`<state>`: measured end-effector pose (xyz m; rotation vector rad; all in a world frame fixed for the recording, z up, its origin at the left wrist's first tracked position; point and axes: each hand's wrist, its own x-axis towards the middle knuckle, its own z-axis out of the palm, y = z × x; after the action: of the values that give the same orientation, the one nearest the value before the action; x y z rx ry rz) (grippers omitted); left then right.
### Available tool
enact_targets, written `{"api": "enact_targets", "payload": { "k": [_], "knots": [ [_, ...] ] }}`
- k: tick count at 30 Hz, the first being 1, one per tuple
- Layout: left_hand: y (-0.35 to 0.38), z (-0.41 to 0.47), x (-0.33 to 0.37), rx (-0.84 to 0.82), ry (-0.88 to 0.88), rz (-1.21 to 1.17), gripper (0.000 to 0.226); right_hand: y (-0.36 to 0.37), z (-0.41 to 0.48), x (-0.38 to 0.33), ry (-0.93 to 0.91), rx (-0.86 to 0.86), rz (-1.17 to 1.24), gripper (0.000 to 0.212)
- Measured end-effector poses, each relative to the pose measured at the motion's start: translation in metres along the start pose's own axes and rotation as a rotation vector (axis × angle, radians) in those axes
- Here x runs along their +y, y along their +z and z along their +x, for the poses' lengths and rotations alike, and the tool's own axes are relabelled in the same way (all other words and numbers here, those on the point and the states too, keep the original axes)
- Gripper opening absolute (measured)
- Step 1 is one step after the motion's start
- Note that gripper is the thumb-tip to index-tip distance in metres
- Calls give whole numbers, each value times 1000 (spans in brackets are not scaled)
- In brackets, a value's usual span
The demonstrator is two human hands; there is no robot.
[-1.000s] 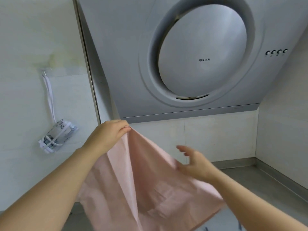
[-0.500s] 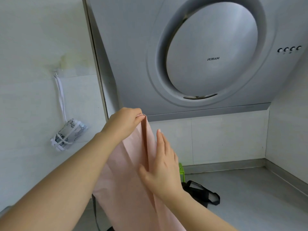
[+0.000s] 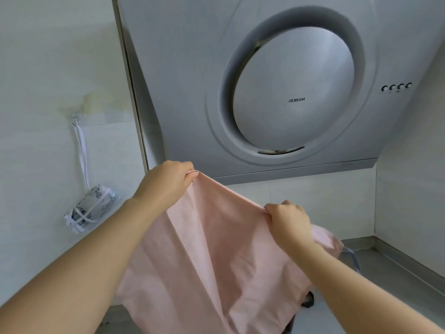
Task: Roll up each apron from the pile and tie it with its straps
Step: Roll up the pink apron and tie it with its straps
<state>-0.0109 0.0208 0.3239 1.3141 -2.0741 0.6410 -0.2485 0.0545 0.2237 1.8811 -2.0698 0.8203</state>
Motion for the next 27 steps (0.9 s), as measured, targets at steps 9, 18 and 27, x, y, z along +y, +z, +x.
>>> {"api": "enact_targets", "payload": {
  "k": [9,18,27],
  "knots": [
    [-15,-7,-20,-24,22,-26,45,-60,74,37,94,-132,100,25],
    [34,-41,-44,-297,51,-129,49,-52,72,65,133,268,190,27],
    [-15,-21,-51,247,-242,104,23,-65,63,78,128,212,263,39]
  ]
}}
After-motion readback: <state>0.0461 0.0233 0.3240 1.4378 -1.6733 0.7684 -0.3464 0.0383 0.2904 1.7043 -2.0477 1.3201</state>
